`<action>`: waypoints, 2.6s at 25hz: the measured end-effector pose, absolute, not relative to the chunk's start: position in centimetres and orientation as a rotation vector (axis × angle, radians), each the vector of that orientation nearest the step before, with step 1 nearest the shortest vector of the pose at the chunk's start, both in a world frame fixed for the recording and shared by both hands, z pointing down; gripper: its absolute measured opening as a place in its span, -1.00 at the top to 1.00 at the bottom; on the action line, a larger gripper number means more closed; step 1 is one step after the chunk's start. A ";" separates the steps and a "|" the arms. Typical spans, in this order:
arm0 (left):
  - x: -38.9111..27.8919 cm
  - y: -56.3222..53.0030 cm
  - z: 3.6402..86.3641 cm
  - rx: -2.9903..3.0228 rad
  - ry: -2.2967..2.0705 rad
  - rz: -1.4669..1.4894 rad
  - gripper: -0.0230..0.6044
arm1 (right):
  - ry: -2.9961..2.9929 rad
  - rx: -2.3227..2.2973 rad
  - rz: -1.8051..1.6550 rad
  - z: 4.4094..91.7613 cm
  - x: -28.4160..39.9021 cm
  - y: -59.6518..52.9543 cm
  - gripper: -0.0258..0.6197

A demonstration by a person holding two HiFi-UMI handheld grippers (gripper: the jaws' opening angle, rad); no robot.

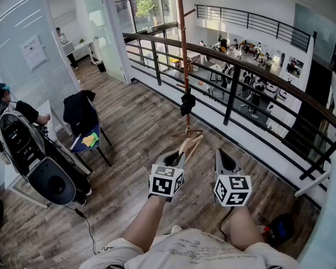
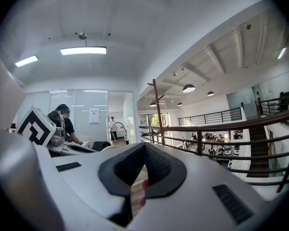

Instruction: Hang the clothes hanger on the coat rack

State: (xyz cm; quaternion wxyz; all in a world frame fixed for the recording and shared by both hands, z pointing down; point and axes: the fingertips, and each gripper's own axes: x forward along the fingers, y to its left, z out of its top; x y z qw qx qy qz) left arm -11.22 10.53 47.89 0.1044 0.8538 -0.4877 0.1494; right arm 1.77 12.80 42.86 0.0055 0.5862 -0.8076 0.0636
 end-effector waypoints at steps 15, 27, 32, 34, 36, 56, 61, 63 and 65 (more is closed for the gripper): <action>-13.0 8.7 48.1 2.531 -1.411 0.430 0.75 | -2.541 1.824 0.222 43.2 -0.7 10.9 0.92; -15.8 7.0 49.2 2.564 -1.369 0.432 0.75 | -2.536 1.858 0.254 44.1 -3.7 9.7 0.92; -17.2 6.5 49.0 2.567 -1.362 0.426 0.75 | -2.541 1.845 0.239 43.9 -5.4 9.5 0.92; -17.5 6.2 48.8 2.570 -1.361 0.419 0.75 | -2.540 1.852 0.233 43.6 -5.6 9.0 0.92; -17.6 5.9 48.9 2.569 -1.364 0.416 0.75 | -2.538 1.857 0.239 43.7 -5.3 8.5 0.92; -14.3 -2.4 50.2 2.560 -1.383 0.456 0.75 | -2.573 1.868 0.288 45.0 -1.5 -0.1 0.92; -12.9 -4.6 50.9 2.554 -1.382 0.466 0.75 | -2.559 1.872 0.313 46.1 0.2 -2.4 0.92; -12.4 -5.5 51.2 2.553 -1.377 0.475 0.75 | -2.554 1.879 0.319 46.4 0.9 -3.4 0.92; -12.0 -6.4 51.6 2.552 -1.371 0.482 0.75 | -2.548 1.887 0.322 46.6 1.4 -4.3 0.92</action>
